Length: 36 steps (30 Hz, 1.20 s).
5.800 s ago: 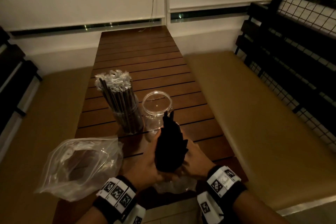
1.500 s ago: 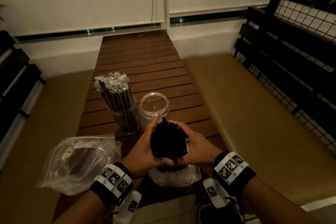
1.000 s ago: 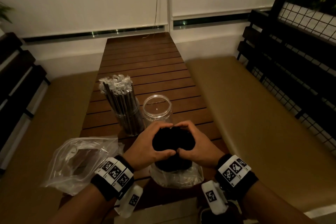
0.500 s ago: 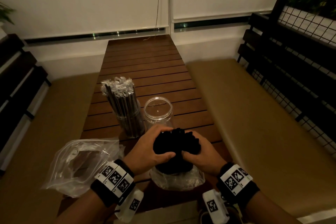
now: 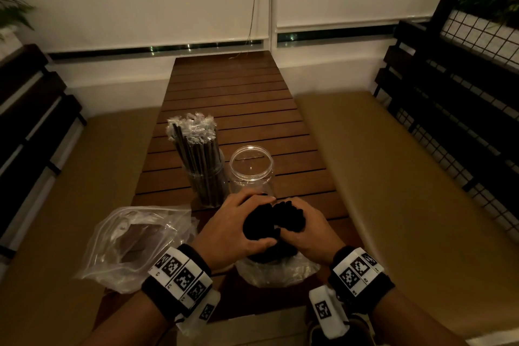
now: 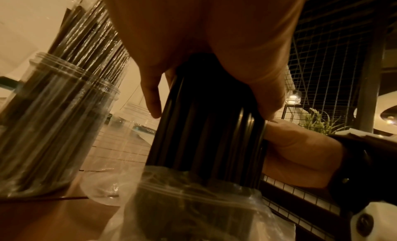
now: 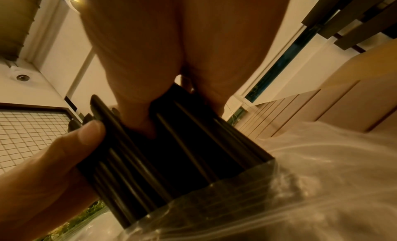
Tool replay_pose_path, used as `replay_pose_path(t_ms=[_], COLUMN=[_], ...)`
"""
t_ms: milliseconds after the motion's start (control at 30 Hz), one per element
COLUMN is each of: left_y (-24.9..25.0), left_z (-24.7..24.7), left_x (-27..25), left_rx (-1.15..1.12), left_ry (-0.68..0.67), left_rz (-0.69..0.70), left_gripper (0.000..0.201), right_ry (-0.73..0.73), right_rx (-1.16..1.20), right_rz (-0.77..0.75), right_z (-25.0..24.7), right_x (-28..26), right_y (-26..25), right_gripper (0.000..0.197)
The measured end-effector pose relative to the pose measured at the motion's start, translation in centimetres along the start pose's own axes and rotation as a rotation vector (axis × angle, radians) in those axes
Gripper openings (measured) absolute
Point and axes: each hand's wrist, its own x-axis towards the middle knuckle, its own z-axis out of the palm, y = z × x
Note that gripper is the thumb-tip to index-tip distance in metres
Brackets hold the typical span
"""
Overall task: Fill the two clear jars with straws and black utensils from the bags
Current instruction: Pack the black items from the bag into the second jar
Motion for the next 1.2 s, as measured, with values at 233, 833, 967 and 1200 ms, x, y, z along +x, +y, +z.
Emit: replay_pose_path(t_ms=[233, 833, 967, 1200], left_y=[0.8, 0.5, -0.2, -1.0], left_z=[0.3, -0.4, -0.8, -0.7], left_x=[0.8, 0.8, 0.1, -0.3], left_rx=[0.037, 0.096, 0.094, 0.057], left_ry=[-0.038, -0.044, 0.003, 0.006], left_rz=[-0.033, -0.063, -0.074, -0.051], left_gripper=[0.076, 0.091, 0.072, 0.057], right_ry=[0.012, -0.06, -0.026, -0.072], right_rx=[0.014, 0.029, -0.017, 0.052], right_rz=[0.026, 0.021, 0.016, 0.035], right_z=[-0.3, 0.5, 1.0, 1.2], right_x=[-0.1, 0.7, 0.9, 1.3], right_y=[0.5, -0.1, -0.2, -0.7], right_gripper=[0.027, 0.021, 0.02, 0.036])
